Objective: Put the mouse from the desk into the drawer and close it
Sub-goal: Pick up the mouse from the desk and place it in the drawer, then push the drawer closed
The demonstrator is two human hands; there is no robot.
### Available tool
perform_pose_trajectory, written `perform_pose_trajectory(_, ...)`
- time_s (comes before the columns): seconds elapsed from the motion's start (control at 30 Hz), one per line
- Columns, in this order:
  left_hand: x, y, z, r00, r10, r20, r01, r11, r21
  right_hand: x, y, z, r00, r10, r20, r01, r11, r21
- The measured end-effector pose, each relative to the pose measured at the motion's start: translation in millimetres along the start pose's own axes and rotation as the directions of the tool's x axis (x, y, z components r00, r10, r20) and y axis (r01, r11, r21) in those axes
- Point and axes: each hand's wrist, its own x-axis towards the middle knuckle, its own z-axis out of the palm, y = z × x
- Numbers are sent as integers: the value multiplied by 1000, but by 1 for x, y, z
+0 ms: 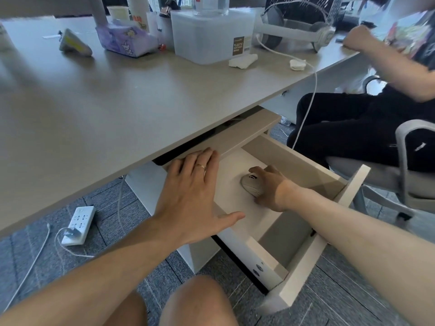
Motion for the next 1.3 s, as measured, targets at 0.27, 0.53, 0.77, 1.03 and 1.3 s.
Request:
perform_pose_trajectory(0.27, 0, 0, 0, 1000, 0, 7, 0, 1000, 2, -5, 4, -1, 999, -38, 16, 39, 998, -43)
perform_pose_trajectory(0.53, 0, 0, 1, 1000, 3, -3, -3, 1000, 0, 0, 0, 1, 999, -37, -4, 37, 999, -20)
perform_pose_trajectory(0.77, -1, 1, 0, 1000, 2, -20, -3, 1000, -14, -23, 1, -18, 991, -129, -45, 127, 991, -44)
perform_pose_trajectory(1.03, -1, -1, -4, 1000, -7, 11, 7, 999, -47, -127, 38, -21, 870, -194, -453, 227, 974, 20)
perform_pose_trajectory(1.3, 1, 0, -12, 990, -37, 133, 54, 990, -131, -141, 29, 17, 794, 495, -353, 26, 552, 834)
